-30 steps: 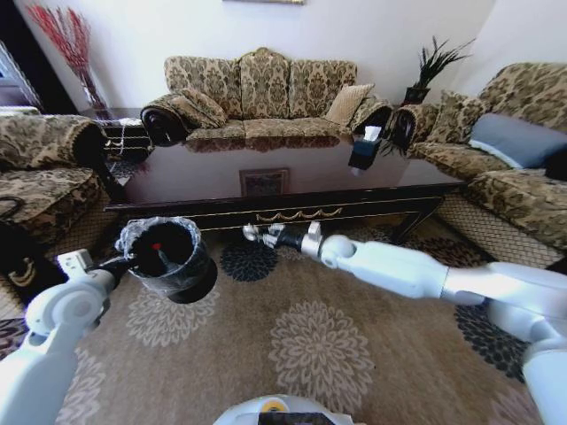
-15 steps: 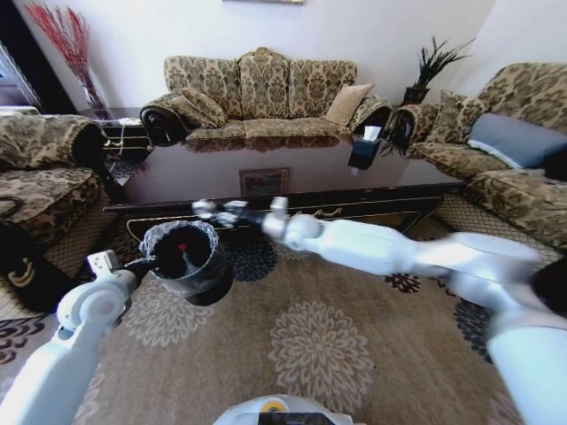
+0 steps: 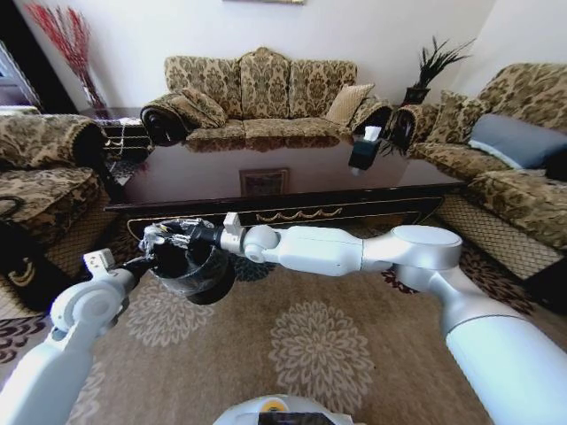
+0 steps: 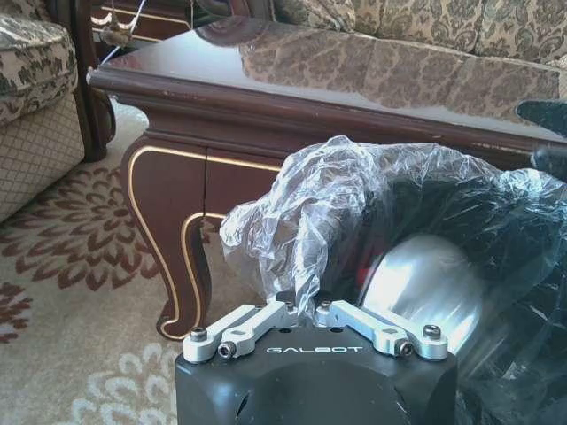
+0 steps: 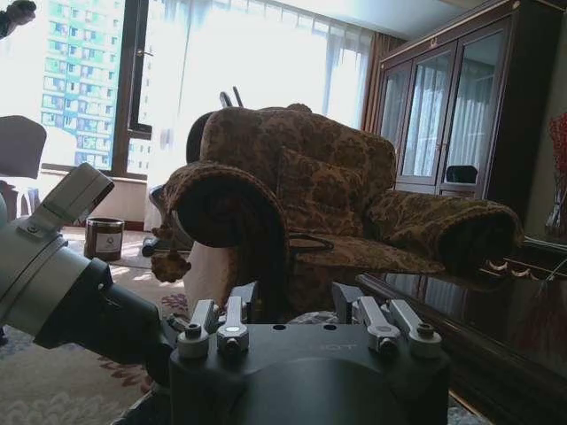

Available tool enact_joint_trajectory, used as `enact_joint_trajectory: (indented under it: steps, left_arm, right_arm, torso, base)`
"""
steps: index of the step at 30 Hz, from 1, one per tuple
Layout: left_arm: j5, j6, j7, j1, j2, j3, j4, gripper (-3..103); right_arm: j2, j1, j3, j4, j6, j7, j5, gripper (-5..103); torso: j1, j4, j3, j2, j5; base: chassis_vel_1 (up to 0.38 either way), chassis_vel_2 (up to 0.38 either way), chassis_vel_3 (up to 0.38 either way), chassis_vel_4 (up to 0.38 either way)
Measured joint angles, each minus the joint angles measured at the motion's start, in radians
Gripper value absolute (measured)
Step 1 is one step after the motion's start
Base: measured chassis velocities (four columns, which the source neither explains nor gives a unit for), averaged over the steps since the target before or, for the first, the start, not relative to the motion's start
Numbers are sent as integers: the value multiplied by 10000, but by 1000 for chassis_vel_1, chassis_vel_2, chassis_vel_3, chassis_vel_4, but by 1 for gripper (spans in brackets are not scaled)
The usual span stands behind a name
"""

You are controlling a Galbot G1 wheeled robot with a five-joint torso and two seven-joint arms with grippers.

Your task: Move to the front of the table and pick up the trash from the floor, then place it into the trash bin.

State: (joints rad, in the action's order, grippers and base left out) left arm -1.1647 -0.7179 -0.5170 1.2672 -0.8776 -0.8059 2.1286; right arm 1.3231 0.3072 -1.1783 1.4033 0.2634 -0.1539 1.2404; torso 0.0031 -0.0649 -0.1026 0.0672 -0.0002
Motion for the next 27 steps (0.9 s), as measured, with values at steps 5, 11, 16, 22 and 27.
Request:
enact_joint_trajectory:
  steps: [5,11,16,22,27]
  left_arm:
    - [128,3,11,258,-39,-16,83,3]
    - [499,91,14,1067,-350,242,-58,3]
    - [925,229,78,1554,-587,417,-68,3]
    - [1581,460,129,2095,-964,633,14,3]
    - [2153,729,213,2346,-1221,890,-86,3]
  right_arm:
    - [-418,2,101,103,87,301,-60,68]
    - [-1557,-157,972,274,131,1349,202,90]
    - [-2727,-322,1916,177,180,2204,488,100]
    - [-4230,-938,3918,179,238,3096,908,100]
    - [-5340,-1902,4982,624,319,3138,691,100]
  torso:
    - [0,-6,0,0,4]
    - [0,4,1,0,3]
    - [0,-9,1,0,5]
    - [0,-2,2,0,7]
    - [-1,0,2,1,6]
  base:
    - [0,0,0,0]
    - [0,0,0,0]
    - [0,0,0,0]
    - [0,0,0,0]
    - [0,0,0,0]
